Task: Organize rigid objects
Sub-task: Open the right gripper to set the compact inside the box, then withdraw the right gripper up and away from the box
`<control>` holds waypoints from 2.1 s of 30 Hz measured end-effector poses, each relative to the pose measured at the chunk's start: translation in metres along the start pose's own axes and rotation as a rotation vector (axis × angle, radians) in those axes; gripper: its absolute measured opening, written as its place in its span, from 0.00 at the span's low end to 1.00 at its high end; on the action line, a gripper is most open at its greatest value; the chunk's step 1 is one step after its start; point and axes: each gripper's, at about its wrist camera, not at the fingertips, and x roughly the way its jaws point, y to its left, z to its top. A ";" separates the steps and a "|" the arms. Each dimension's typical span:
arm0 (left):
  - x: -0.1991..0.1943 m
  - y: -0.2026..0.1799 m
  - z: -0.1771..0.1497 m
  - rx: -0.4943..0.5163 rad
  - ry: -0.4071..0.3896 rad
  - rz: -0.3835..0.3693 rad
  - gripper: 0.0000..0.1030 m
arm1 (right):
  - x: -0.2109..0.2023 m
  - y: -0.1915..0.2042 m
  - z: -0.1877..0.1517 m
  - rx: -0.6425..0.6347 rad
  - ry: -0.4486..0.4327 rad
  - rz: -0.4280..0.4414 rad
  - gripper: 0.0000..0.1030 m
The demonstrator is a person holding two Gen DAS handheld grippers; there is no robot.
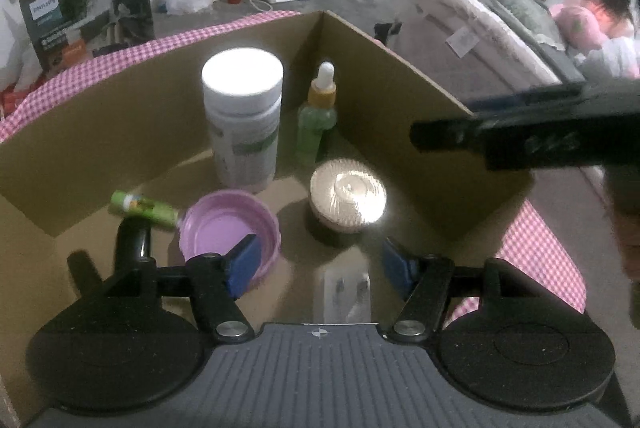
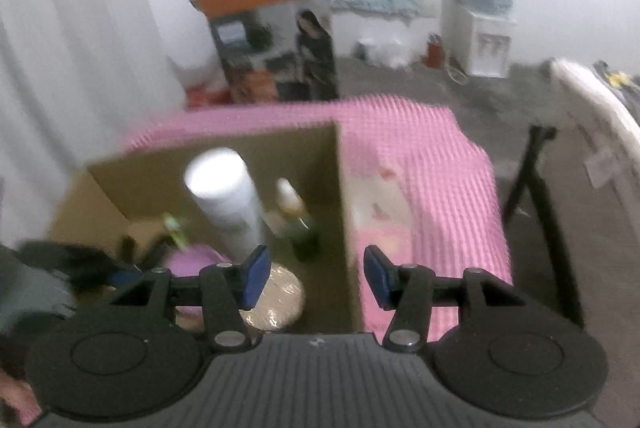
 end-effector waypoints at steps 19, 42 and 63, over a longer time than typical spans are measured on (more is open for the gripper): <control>-0.024 0.046 -0.044 -0.186 0.004 -0.054 0.61 | 0.014 -0.001 -0.056 0.079 0.082 0.000 0.58; -0.036 0.059 -0.060 -0.220 -0.009 -0.065 0.62 | -0.002 0.009 -0.084 0.162 0.047 -0.014 0.61; -0.133 0.016 -0.087 -0.249 -0.287 0.269 1.00 | -0.120 0.042 -0.116 0.155 -0.279 0.056 1.00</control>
